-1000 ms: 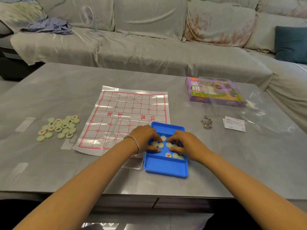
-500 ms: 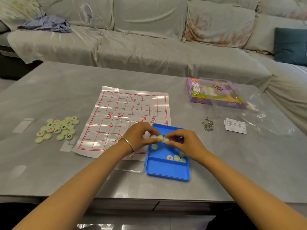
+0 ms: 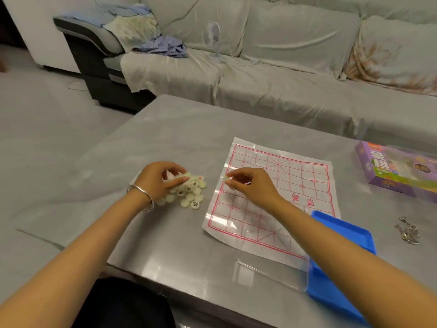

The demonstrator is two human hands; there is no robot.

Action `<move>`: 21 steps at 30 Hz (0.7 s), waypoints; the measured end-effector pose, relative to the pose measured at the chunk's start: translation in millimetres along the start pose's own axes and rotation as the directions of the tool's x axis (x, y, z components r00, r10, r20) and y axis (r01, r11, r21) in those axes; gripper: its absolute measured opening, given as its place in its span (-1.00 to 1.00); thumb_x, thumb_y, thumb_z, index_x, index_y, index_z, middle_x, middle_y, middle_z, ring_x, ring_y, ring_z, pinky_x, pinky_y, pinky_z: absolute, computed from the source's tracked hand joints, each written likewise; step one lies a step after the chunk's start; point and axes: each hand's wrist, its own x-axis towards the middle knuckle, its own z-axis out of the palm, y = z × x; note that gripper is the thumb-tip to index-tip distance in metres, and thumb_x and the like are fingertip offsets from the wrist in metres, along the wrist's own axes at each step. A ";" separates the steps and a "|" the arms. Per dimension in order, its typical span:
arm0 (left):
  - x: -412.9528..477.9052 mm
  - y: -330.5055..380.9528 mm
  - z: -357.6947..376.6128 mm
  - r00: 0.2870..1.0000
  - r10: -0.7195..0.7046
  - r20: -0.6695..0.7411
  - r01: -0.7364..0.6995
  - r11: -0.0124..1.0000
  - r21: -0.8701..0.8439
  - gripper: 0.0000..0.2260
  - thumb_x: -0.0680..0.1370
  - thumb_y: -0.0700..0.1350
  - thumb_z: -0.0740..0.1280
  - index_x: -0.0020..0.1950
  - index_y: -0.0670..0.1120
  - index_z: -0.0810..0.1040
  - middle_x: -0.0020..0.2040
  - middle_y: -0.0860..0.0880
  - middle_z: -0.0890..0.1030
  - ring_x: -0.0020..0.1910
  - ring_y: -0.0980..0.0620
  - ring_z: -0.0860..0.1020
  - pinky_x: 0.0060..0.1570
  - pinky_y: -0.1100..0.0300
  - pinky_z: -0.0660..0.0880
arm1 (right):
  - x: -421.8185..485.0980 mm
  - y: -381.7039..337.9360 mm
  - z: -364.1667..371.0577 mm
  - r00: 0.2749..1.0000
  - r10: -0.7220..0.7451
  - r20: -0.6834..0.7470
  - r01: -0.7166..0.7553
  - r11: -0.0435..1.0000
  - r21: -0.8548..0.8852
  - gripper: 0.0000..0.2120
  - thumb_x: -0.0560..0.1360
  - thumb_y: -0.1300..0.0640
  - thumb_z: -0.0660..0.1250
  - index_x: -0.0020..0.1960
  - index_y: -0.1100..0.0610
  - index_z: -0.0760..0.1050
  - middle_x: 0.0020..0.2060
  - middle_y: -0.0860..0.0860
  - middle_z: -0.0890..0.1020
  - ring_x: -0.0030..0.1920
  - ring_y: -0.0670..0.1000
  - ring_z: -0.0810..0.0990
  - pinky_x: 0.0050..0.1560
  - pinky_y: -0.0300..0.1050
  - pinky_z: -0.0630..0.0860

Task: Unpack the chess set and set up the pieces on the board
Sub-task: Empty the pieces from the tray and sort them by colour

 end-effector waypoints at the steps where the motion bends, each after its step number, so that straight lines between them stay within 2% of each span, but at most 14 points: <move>1: 5.2 -12.7 -8.4 0.999 -0.027 -0.018 0.028 1.000 0.014 -0.89 0.40 0.00 0.45 -0.10 0.07 0.61 -0.20 0.04 0.58 -0.31 0.09 0.39 -0.29 0.27 0.36 | 14.0 -4.4 12.9 1.000 -0.002 0.010 0.002 1.000 -0.016 -0.76 0.44 0.10 0.42 0.09 0.11 0.61 -0.14 -0.06 0.63 -0.13 -0.08 0.59 -0.13 -0.38 0.52; 4: 24.6 -40.1 -23.5 0.992 -0.103 -0.070 0.106 0.994 0.038 -0.92 0.42 0.03 0.43 -0.12 0.09 0.61 -0.19 0.03 0.59 -0.33 0.10 0.40 -0.32 0.27 0.35 | 51.6 -13.4 46.0 0.999 0.005 0.044 -0.002 0.998 -0.066 -0.77 0.43 0.13 0.43 0.07 0.14 0.61 -0.10 0.02 0.66 -0.12 -0.05 0.59 -0.05 -0.26 0.55; 7: 43.3 -57.8 -27.8 0.973 -0.211 -0.089 0.214 0.976 0.027 -0.87 0.43 0.01 0.43 -0.09 -0.01 0.63 -0.21 0.00 0.58 -0.32 0.08 0.43 -0.31 0.23 0.37 | 78.5 -18.4 67.3 0.999 0.025 0.044 -0.020 0.994 -0.106 -0.78 0.44 0.15 0.42 0.08 0.16 0.61 -0.06 0.06 0.65 -0.07 -0.01 0.59 0.02 -0.16 0.55; 10: 55.0 -67.1 -24.9 0.974 -0.226 -0.004 0.226 0.973 0.041 -0.84 0.42 -0.01 0.45 -0.07 -0.05 0.64 -0.22 -0.01 0.58 -0.27 0.05 0.48 -0.22 0.25 0.38 | 96.1 -17.7 78.6 0.996 0.044 0.074 -0.031 0.985 -0.170 -0.77 0.46 0.15 0.41 0.10 0.16 0.59 -0.02 0.05 0.64 -0.08 -0.04 0.55 -0.03 -0.21 0.49; 12: 59.2 -66.3 -22.5 0.976 -0.206 0.071 0.204 0.978 0.043 -0.84 0.44 0.00 0.43 -0.05 -0.04 0.65 -0.21 0.01 0.59 -0.27 0.09 0.49 -0.21 0.28 0.38 | 102.4 -16.3 82.3 0.989 0.062 0.137 -0.035 0.981 -0.191 -0.76 0.46 0.13 0.40 0.11 0.16 0.60 0.00 0.05 0.63 -0.08 -0.07 0.52 -0.07 -0.24 0.43; 15: 59.6 -58.9 -20.1 0.972 -0.190 0.140 0.186 0.982 0.045 -0.78 0.50 0.07 0.33 -0.10 -0.04 0.66 -0.34 0.04 0.56 -0.37 0.13 0.43 -0.31 0.29 0.34 | 104.1 -18.5 82.5 0.974 0.080 0.214 -0.050 0.989 -0.139 -0.78 0.52 0.09 0.32 0.10 0.16 0.61 0.03 0.04 0.64 -0.03 -0.05 0.55 -0.04 -0.23 0.44; 17: 55.3 -53.3 -19.4 0.968 -0.188 0.167 0.183 0.982 0.042 -0.70 0.53 0.12 0.25 -0.09 -0.04 0.66 -0.31 0.01 0.58 -0.36 0.08 0.43 -0.31 0.25 0.35 | 100.0 -22.4 77.6 0.965 0.097 0.244 -0.077 0.993 -0.090 -0.76 0.55 0.09 0.26 0.13 0.16 0.59 0.05 0.01 0.63 0.02 -0.04 0.55 0.00 -0.20 0.46; 19: 48.1 -47.0 -17.8 0.973 -0.174 0.154 0.161 0.983 0.091 -0.69 0.55 0.12 0.21 0.03 -0.05 0.63 -0.08 -0.03 0.64 -0.12 0.02 0.55 -0.13 0.21 0.42 | 92.2 -23.6 67.1 0.968 0.088 0.236 -0.075 0.995 -0.061 -0.75 0.57 0.10 0.23 0.16 0.16 0.57 0.05 -0.01 0.60 0.02 -0.05 0.53 0.00 -0.19 0.46; 21: 40.1 -38.3 -14.4 0.991 -0.113 0.066 0.093 0.963 0.252 -0.66 0.55 0.13 0.21 0.19 -0.03 0.55 0.14 -0.03 0.57 0.20 -0.06 0.44 0.13 0.12 0.38 | 81.4 -21.6 51.5 0.980 0.064 0.190 -0.055 0.997 -0.053 -0.78 0.56 0.12 0.24 0.15 0.12 0.57 0.06 -0.02 0.60 0.03 -0.05 0.53 -0.01 -0.20 0.48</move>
